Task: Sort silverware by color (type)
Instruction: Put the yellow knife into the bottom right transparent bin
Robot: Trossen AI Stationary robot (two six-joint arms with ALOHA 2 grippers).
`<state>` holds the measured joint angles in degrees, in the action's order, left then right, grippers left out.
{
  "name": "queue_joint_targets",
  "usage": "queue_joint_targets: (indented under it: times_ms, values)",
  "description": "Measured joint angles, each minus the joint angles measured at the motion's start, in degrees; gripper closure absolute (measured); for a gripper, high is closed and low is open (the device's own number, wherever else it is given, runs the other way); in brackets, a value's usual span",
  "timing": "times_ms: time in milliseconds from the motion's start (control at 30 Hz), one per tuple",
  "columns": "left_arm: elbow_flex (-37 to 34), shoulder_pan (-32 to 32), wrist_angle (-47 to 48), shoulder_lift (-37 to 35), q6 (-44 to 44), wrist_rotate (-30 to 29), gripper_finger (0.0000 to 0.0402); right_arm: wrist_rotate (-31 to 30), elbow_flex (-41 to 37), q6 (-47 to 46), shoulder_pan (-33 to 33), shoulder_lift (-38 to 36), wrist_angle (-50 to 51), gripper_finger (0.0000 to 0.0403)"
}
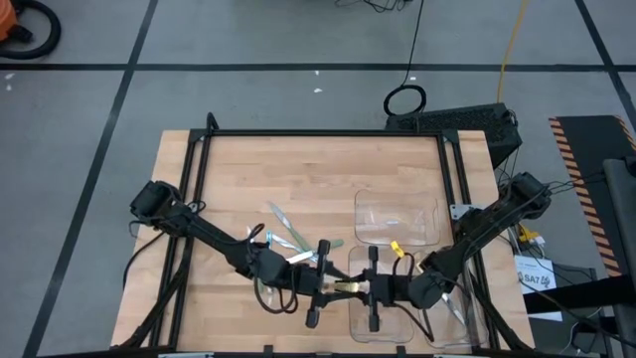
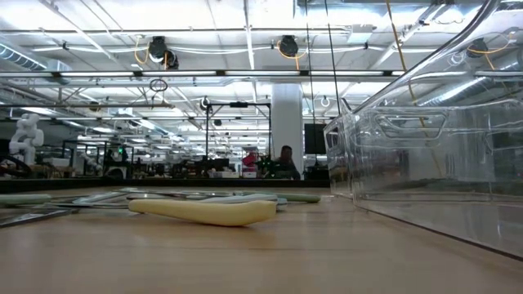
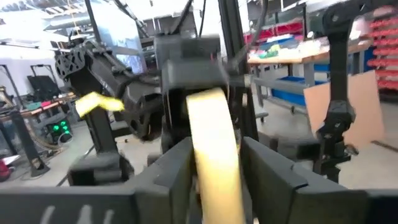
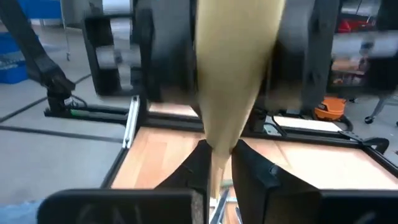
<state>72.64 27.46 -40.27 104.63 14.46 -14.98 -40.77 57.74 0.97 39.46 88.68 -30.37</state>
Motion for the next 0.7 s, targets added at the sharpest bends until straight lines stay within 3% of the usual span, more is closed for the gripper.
queue_joint_targets:
  times_ms: [133, 333, 500, 700]
  values:
    - [0.0, 0.0, 0.3, 0.0, 0.9, -1.4, 0.0270, 0.0, 0.1, 0.2, 0.0, -0.1, 0.3, 0.0388]
    - [0.0, 0.4, 3.5, 0.0, 3.9, -1.5, 0.0386, -0.8, 0.1, 1.3, 0.0, -0.1, 0.3, 0.0398]
    - [0.0, 0.1, 11.5, -1.7, 3.7, -3.4, 0.0395, -5.0, 0.1, 1.6, 0.5, -0.4, 4.5, 0.0401]
    - [0.1, 1.3, 25.1, -10.1, -1.7, -5.0, 0.0395, -9.3, 0.1, -2.6, 3.4, -4.3, 14.3, 0.0400]
